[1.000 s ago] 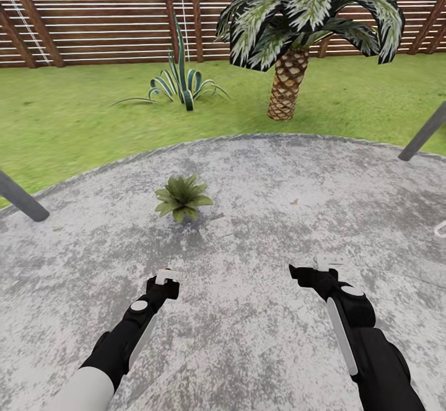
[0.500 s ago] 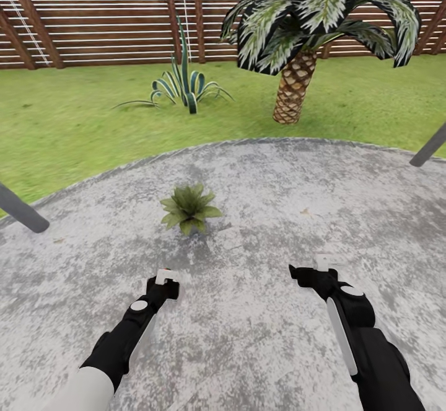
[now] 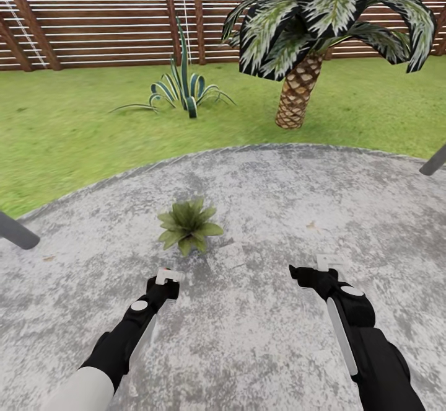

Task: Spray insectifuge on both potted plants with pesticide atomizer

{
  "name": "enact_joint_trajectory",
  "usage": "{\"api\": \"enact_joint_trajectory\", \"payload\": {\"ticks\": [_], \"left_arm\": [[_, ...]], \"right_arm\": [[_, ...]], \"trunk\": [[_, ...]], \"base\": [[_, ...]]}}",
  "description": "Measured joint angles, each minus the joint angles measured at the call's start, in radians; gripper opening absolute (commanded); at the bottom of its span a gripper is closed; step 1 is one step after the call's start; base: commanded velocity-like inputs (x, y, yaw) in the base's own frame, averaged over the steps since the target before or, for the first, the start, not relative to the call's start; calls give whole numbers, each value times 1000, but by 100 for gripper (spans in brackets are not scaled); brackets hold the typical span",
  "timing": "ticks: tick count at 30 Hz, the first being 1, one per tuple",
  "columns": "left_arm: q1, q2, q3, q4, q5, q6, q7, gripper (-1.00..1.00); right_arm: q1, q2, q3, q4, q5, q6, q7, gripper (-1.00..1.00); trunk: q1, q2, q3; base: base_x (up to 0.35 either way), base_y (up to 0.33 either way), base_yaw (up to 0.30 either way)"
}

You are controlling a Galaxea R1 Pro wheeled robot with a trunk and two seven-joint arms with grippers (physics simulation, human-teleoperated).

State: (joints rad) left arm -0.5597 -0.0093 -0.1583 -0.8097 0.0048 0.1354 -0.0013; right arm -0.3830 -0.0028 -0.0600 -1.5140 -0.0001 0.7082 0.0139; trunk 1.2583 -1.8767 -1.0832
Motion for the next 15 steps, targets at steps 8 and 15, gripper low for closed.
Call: {"api": "enact_joint_trajectory", "payload": {"ticks": [8,15], "left_arm": [[0,0,-2,-1,-3,0,0,-100],[2,0,-1,-34,4,2,-1,-100]], "right_arm": [[0,1,-1,1,-2,0,0,100],[0,0,-1,0,0,7,0,100]], "trunk": [[1,0,0],[1,0,0]], "base": [[45,0,0],[0,0,0]]}}
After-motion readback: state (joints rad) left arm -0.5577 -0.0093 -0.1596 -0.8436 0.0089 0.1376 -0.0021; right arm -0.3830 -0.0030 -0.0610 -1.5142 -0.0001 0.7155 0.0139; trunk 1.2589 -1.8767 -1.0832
